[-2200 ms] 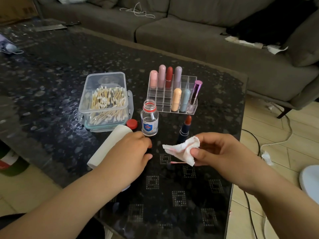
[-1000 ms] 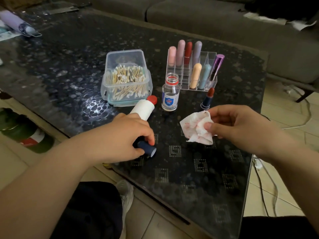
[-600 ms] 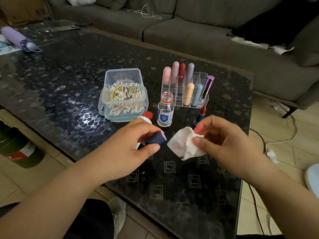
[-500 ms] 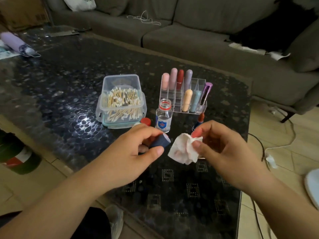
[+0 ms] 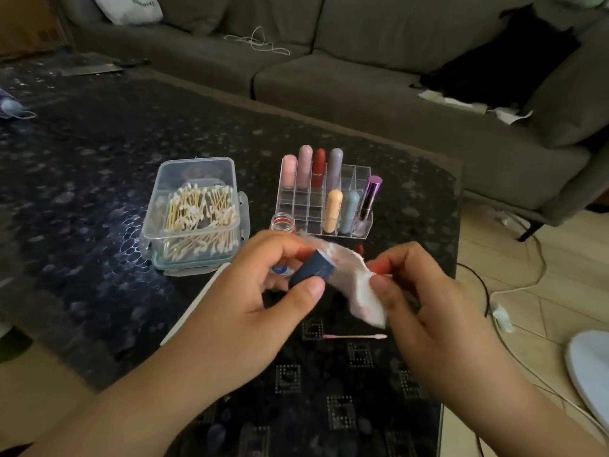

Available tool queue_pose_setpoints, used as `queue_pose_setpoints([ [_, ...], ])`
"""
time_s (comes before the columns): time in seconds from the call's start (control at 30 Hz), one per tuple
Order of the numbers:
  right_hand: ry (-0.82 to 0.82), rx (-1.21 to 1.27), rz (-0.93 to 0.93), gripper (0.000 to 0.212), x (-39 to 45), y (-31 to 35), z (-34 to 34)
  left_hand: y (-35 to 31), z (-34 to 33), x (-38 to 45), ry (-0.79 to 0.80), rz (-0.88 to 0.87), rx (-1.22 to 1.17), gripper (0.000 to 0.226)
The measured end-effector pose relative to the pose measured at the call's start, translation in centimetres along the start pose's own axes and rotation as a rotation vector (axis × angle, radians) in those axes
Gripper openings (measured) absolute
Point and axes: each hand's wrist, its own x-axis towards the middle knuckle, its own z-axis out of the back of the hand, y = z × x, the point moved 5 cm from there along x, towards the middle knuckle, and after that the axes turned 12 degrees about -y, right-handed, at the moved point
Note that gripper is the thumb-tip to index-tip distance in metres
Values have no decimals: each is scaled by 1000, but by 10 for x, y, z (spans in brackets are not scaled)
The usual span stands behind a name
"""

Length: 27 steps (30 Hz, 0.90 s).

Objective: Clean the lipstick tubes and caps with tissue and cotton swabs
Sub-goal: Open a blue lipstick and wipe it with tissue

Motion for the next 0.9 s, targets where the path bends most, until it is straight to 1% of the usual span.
queue_pose_setpoints([
  [0.03, 20, -3, -1, 7, -1, -1, 1, -1, -4, 0, 13, -31, 12, 30],
  [0.1, 59, 28, -22, 11, -2, -3, 1, -3, -10, 0, 49, -57, 13, 32],
  [0.23, 151, 209, -151, 19, -1, -10, 4, -1, -22, -3, 215, 47, -88, 30],
  [0.3, 169, 263, -192, 21, -1, -10, 7, 0, -24, -4, 248, 87, -112, 30],
  [0.37, 139, 331, -261, 19, -1, -12, 9, 1, -25, -6, 231, 92, -95, 31],
  [0.43, 124, 435, -372, 14, -3, -13, 9, 5, -26, -6, 194, 114, -75, 32],
  [0.53, 172, 484, -489, 44, -5, -16, 6, 7, -25, -6, 117, 166, -92, 27],
  [0.6, 152, 508, -536, 49, -4, -17, 6, 6, -23, -4, 85, 177, -118, 30],
  [0.7, 129, 567, -616, 46, -2, -20, 6, 5, -21, -2, 70, 146, -78, 30],
  [0.73, 136, 558, -626, 42, -2, -21, 5, 4, -21, -2, 66, 124, -49, 30],
  [0.83, 176, 540, -659, 15, -4, -23, 1, 2, -19, -4, 55, 71, 8, 33],
  [0.9, 197, 526, -675, 10, -5, -24, -2, 3, -19, -5, 58, 49, 28, 37],
])
